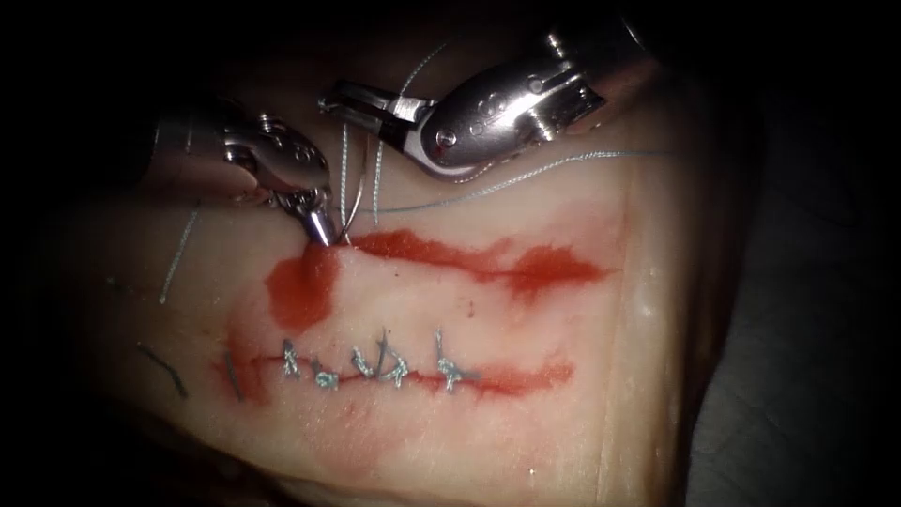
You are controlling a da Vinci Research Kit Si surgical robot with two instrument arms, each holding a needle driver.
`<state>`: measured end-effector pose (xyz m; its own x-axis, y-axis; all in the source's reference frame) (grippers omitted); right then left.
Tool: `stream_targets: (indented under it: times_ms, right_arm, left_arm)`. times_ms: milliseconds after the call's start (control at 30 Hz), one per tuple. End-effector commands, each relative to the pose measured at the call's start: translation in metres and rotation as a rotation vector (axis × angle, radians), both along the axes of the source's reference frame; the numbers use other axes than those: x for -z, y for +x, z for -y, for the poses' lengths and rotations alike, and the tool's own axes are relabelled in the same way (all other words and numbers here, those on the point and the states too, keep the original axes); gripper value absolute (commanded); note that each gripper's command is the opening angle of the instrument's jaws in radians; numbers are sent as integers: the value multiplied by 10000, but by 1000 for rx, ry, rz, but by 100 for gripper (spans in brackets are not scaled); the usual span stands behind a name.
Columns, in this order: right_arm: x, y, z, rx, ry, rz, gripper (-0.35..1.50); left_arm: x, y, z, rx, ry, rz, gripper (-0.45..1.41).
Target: Wound Closure
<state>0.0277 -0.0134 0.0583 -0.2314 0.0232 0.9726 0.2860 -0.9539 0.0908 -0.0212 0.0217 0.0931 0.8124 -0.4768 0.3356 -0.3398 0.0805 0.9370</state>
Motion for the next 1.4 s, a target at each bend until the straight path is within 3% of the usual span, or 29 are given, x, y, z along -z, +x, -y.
stream_targets:
  times_ms: [33, 400, 633, 1000, 1400]
  right_arm:
    - [-4, 11, -3, 38, -45, 8, -35]
    - [-2, 13, -4, 125, -187, 65, -35]
    - [-3, 13, -4, 196, -262, 155, -35]
    - [-2, 16, -1, 214, -269, 139, -35]
    - [2, 20, 2, 200, -162, 49, -35]
  left_arm:
    - [-5, -5, -3, 0, -1, 1, -45]
    - [-4, -5, -2, -3, -1, 3, -45]
    - [-4, -4, -2, -4, 1, -2, -45]
    - [-4, -5, -2, -3, 1, -1, -45]
    - [-3, -8, -1, -5, 2, 0, -45]
